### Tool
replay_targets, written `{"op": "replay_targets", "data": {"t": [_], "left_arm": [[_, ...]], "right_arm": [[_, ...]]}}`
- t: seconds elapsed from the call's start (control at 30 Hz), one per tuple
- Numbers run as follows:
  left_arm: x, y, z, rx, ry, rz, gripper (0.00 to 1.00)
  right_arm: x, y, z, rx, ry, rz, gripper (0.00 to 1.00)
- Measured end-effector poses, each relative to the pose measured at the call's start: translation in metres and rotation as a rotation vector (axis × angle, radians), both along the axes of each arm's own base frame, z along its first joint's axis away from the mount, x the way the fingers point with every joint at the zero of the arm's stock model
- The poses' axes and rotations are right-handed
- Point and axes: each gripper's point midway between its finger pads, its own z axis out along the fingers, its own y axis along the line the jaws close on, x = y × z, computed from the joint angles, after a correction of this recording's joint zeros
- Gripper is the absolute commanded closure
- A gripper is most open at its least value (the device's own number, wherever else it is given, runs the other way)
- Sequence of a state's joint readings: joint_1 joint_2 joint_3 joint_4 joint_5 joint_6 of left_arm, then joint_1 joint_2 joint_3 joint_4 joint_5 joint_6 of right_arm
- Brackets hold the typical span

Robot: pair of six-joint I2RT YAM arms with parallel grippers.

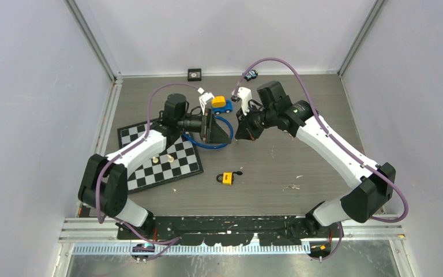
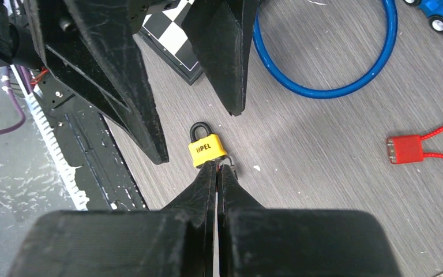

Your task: Unlock with the key

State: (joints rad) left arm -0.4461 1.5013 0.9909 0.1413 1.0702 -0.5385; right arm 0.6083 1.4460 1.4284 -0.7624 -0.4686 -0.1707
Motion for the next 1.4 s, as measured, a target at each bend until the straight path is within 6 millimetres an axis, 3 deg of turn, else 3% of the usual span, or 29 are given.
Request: {"op": "replay_targets", "data": {"t": [0.3, 0.63, 0.77, 0.9, 1.23, 1.4], "left_arm": [[-0.008, -0.015, 0.001, -0.037, -0.340, -0.125, 0.26], [-0.011, -0.032, 0.002, -0.063, -0.539, -0.179, 0.63], [-0.009, -0.033, -0.004, -0.055, -0.562, -0.170, 0.71], [-0.010, -0.031, -0.013, -0.041, -0.559, -0.168, 0.84], [-0.008, -0.030, -0.016, -0.029, -0.596, -0.166, 1.00], [-0.008, -0.028, -0.018, -0.017, -0.608, -0.168, 1.00]], "right_arm": [[-0.002, 0.001, 0.006, 0.063, 0.055, -0.002, 0.99], [0.002, 0.001, 0.011, 0.111, 0.088, -0.021, 0.99], [0.001, 0.000, 0.009, 0.115, 0.102, -0.026, 0.99], [0.002, 0.000, 0.008, 0.115, 0.103, -0.029, 0.99], [0.003, -0.004, 0.007, 0.111, 0.101, -0.041, 0.99], [0.002, -0.005, 0.005, 0.106, 0.102, -0.044, 0.99]]}}
